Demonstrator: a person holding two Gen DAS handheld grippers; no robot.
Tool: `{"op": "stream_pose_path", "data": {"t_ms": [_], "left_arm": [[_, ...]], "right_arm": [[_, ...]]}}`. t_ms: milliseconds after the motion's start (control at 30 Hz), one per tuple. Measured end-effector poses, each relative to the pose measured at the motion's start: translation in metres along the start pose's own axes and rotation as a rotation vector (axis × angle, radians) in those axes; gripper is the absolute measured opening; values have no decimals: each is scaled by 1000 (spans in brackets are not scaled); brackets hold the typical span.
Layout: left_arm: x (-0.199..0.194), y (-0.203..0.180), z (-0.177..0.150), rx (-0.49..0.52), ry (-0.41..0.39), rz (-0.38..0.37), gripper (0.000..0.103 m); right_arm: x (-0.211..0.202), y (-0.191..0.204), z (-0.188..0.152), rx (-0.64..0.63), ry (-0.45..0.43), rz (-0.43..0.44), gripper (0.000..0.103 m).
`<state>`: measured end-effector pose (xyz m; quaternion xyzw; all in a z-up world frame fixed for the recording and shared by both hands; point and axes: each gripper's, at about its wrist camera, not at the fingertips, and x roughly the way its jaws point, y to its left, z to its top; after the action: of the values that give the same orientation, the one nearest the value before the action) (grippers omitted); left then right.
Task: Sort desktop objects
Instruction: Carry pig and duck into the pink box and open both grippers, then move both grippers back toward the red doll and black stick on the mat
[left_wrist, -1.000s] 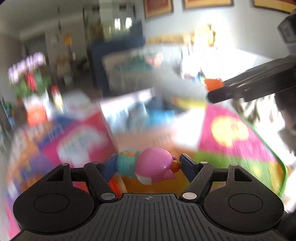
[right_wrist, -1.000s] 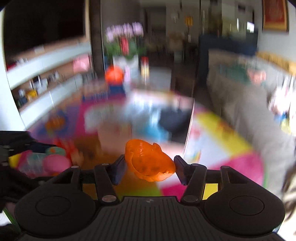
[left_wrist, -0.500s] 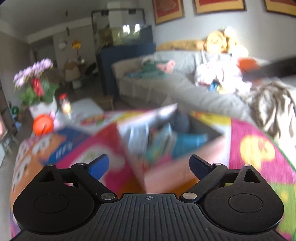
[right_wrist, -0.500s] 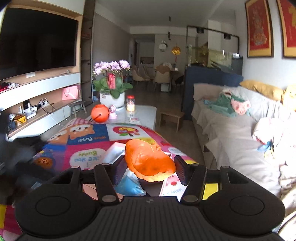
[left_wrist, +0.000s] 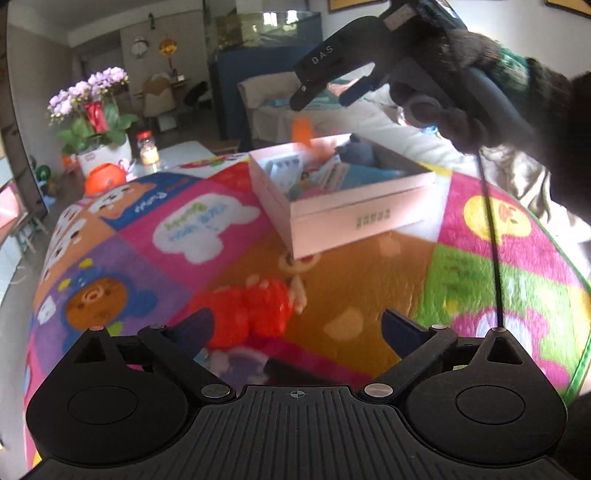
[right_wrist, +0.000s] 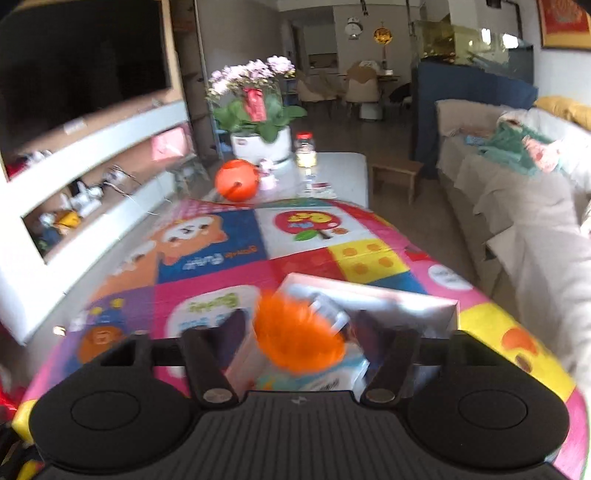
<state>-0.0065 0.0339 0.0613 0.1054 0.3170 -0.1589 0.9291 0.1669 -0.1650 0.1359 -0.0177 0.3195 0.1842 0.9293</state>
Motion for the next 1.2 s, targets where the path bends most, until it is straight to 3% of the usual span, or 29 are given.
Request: {"op": "stream_pose_path", "data": {"t_ms": [267,433,533,667,733,800,900,1067,1200], "left_arm": [[7,33,-25,-158,66,88,101],[-1,60,-24,-247,40,187,101],[-8,74,-19,-278,23,250,101],[-15,82,-16,-301,19,276,102],[-15,79,-17,-301,29,271,102],[-12,74,-19,-293,42,257,102],[-5,66,-22,-290,68,224,102],[12,46,-19,-261,99,151,102],[22,26,-14,-221,107,96,102]], "right_arm": [[-30,7,-30,-25,-21,-8,72],[-48,45,-86,-132,108,157,72],[-47,87,-127,-260,199,250,51],[-46,127,-158,-355,231,359,48],[-39,135,-163,-373,247,347,48],[-32,135,-166,-374,268,331,34],[-33,125,-168,-380,283,321,23],[-48,105,-180,-457,281,221,22],[-48,79,-177,-520,208,34,23]]}}
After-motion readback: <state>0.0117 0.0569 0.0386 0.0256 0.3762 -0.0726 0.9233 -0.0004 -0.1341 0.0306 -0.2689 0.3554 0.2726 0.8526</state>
